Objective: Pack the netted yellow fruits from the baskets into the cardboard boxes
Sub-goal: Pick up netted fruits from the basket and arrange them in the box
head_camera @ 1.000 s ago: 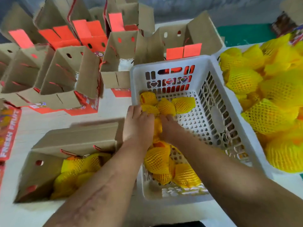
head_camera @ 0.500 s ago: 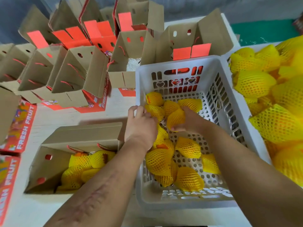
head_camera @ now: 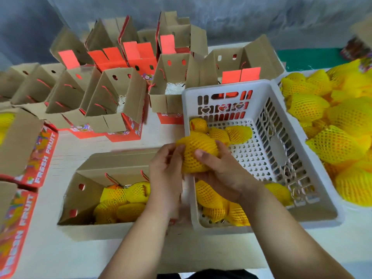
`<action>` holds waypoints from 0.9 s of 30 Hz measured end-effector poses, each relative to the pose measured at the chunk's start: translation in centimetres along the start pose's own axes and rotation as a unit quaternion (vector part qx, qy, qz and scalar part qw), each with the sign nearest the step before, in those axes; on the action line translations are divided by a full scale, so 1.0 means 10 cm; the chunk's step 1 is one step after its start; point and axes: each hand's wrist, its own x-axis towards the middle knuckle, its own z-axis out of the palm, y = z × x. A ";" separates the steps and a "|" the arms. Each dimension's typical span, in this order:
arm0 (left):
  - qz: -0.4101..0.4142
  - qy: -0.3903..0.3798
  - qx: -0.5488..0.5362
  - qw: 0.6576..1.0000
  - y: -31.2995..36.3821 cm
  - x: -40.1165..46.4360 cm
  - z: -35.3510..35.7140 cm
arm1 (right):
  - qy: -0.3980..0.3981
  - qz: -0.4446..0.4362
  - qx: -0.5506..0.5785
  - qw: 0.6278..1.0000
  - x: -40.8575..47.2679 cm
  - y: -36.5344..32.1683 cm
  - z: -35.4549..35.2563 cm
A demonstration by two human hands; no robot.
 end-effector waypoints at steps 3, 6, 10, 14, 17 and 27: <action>0.055 0.022 0.036 0.998 0.08 -0.05 -0.36 | 0.073 -0.047 -0.058 0.994 0.02 0.18 0.35; 0.106 -0.048 0.067 0.991 0.15 -0.07 -0.69 | 0.044 -0.051 0.003 0.998 0.03 0.34 0.67; 0.087 -0.172 0.000 0.981 0.22 -0.03 -1.22 | 0.038 -0.017 0.098 0.994 0.08 0.57 1.00; -0.049 -0.165 0.063 0.983 -0.04 0.29 -1.75 | 0.225 -0.089 -0.116 0.963 0.16 1.04 1.18; -0.088 -0.399 0.333 0.850 -0.41 0.59 -1.78 | 0.310 -0.168 -0.306 0.884 0.19 1.47 1.13; -0.042 -0.548 0.530 0.646 -0.86 0.48 -1.47 | 0.321 -0.257 -0.459 0.788 0.32 1.82 1.03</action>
